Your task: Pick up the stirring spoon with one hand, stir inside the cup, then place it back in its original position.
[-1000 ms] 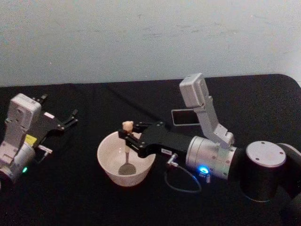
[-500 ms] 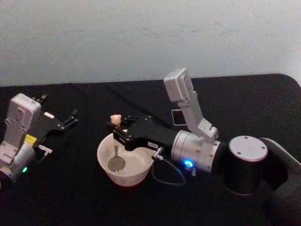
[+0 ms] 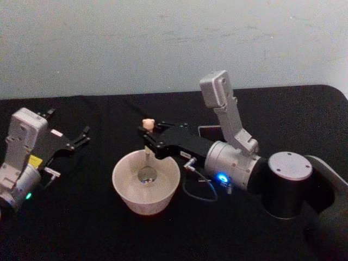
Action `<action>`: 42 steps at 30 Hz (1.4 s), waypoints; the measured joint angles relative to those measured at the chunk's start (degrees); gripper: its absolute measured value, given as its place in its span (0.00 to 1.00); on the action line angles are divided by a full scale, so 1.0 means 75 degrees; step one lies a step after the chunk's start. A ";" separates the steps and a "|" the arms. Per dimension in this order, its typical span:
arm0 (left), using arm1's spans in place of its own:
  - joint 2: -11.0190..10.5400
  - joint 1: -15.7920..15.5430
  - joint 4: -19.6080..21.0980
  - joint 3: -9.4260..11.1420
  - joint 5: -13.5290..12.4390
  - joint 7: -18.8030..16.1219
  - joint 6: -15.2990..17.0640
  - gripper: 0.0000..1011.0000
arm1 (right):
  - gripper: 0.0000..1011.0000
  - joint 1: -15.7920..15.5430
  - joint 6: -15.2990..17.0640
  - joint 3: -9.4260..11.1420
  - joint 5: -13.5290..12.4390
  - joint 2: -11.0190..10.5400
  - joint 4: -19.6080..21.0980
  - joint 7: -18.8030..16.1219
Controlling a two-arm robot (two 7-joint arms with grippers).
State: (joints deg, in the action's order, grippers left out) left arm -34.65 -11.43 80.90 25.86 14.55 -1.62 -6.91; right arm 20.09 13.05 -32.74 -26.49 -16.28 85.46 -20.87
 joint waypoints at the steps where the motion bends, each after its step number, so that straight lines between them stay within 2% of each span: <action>1: 0.0000 0.0000 0.0000 0.0000 0.0000 0.0000 0.0000 0.99 | 0.22 -0.0042 0.0005 0.0050 0.0000 -0.0036 0.0042 0.0001; 8: 0.0000 0.0000 0.0000 0.0000 0.0000 0.0000 0.0000 0.99 | 0.22 -0.0279 0.0103 0.0206 -0.0066 -0.0310 0.0395 -0.0110; 12: 0.0000 0.0000 0.0000 0.0000 0.0000 0.0000 0.0000 0.99 | 0.22 -0.0486 0.0235 0.0317 -0.0249 -0.0499 0.0714 -0.0179; 19: 0.0000 0.0000 0.0000 0.0000 0.0000 0.0000 0.0000 0.99 | 0.22 -0.0629 0.0333 0.0362 -0.0491 -0.0619 0.0987 -0.0223; 33: 0.0000 0.0000 0.0000 0.0000 0.0000 0.0000 0.0000 0.99 | 0.22 -0.0501 0.0317 0.0242 -0.0580 -0.0569 0.0941 -0.0101; 42: 0.0000 0.0000 0.0000 0.0000 0.0000 0.0000 0.0000 0.99 | 0.22 -0.0422 0.0284 0.0419 -0.0744 -0.0401 0.1053 0.0198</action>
State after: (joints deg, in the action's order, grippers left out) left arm -34.64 -11.43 80.90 25.86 14.55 -1.62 -6.91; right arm 16.92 15.18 -29.60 -32.07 -19.29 93.36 -19.38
